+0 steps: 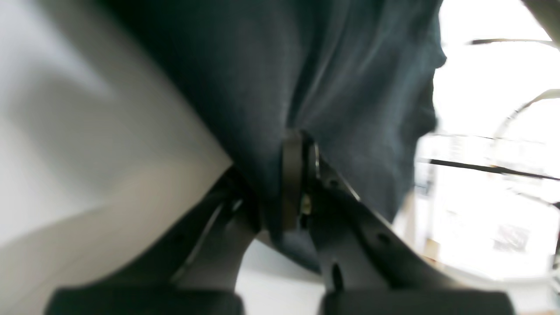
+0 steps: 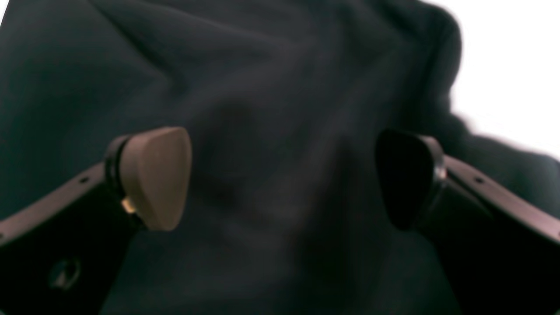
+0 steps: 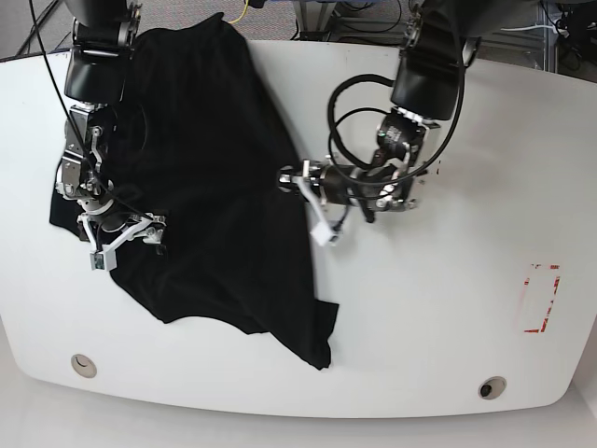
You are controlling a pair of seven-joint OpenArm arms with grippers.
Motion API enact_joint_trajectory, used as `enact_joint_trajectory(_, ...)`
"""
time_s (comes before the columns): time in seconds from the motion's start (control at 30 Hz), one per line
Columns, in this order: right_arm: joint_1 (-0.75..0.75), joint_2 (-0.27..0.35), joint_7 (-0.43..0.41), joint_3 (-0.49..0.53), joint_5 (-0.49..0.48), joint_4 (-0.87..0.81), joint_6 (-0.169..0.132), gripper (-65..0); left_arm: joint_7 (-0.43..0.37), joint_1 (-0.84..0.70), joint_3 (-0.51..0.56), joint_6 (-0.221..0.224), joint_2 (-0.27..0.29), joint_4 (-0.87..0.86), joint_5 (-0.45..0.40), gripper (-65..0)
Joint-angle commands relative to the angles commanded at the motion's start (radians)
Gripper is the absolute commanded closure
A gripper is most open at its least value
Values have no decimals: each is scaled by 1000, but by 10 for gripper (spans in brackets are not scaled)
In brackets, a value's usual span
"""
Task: Layout the t-shirt on the table in an organized manner, then fold the t-shirt properly
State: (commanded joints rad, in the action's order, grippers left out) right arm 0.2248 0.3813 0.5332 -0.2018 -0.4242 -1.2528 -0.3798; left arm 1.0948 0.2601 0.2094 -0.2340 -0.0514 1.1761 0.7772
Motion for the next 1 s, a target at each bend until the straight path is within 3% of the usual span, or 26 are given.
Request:
enact_joint_trajectory(0.27,-3,-43,97,0,0,-127,0,-650,118,-8,-63,-6,-127,143,0,0)
enact_joint_trajectory(0.43,2,-89,173,2,-2,-192,-6,-650,153,-6,-63,-60,-192,175,0,0)
enact_joint_trajectory(0.6,28,-150,209,6,0,-195,-83,-650,189,-2,-63,-118,-224,176,0,0)
enact_joint_trajectory(0.67,43,-172,209,6,5,-176,-100,-650,198,-2,-63,-135,-236,176,0,0)
enact_joint_trajectory(1.0,204,-203,193,6,8,95,-146,-650,229,-6,-64,-160,-278,203,0,0)
